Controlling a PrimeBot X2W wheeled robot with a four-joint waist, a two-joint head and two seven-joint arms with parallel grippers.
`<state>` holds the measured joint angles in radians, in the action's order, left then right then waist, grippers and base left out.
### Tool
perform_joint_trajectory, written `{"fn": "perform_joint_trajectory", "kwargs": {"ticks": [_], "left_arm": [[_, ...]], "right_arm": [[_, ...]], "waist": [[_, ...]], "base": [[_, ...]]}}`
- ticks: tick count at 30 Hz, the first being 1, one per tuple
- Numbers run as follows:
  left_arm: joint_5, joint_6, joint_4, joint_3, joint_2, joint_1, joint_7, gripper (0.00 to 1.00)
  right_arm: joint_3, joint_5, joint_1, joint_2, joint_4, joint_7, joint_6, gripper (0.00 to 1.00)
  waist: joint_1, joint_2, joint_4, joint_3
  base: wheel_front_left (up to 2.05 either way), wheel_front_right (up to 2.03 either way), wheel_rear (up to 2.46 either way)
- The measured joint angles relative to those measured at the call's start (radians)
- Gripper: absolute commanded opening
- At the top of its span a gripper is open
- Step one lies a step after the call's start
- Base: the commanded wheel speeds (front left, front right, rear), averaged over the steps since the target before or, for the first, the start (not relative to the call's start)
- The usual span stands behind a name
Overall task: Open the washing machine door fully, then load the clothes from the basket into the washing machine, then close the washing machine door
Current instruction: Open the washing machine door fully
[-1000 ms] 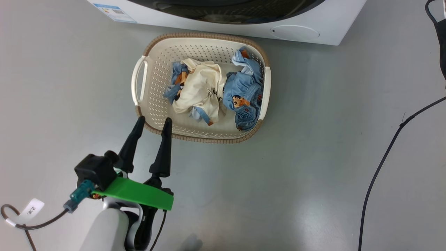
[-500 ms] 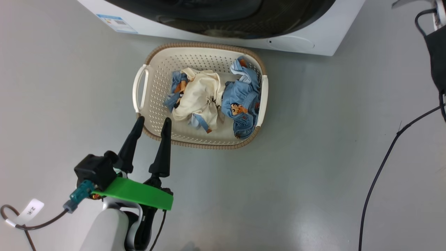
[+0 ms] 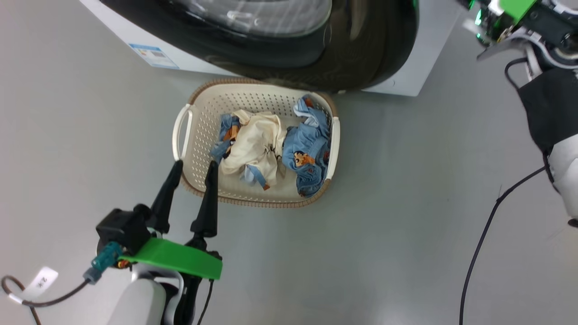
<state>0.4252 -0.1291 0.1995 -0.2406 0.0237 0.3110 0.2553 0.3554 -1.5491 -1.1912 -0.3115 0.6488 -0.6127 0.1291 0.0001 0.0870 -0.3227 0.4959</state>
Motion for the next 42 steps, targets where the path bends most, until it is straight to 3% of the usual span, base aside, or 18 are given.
{"fn": "perform_joint_trajectory", "kwargs": {"ticks": [28,42], "left_arm": [[-0.051,0.0,-0.003,0.023,0.001,-0.116,0.0,1.0],[-0.05,0.0,-0.013,0.021,0.004,-0.137,0.0,1.0]], "right_arm": [[0.068,-0.028,0.202,0.061,-0.063,-0.078,0.0,0.0],[0.08,-0.028,0.236,0.085,-0.07,-0.091,0.0,0.0]], "waist": [[-0.0001,0.0001,0.012,-0.175],[0.0,0.0001,-0.011,-0.19]], "base": [[0.0,0.0,0.0],[0.0,0.0,0.0]]}}
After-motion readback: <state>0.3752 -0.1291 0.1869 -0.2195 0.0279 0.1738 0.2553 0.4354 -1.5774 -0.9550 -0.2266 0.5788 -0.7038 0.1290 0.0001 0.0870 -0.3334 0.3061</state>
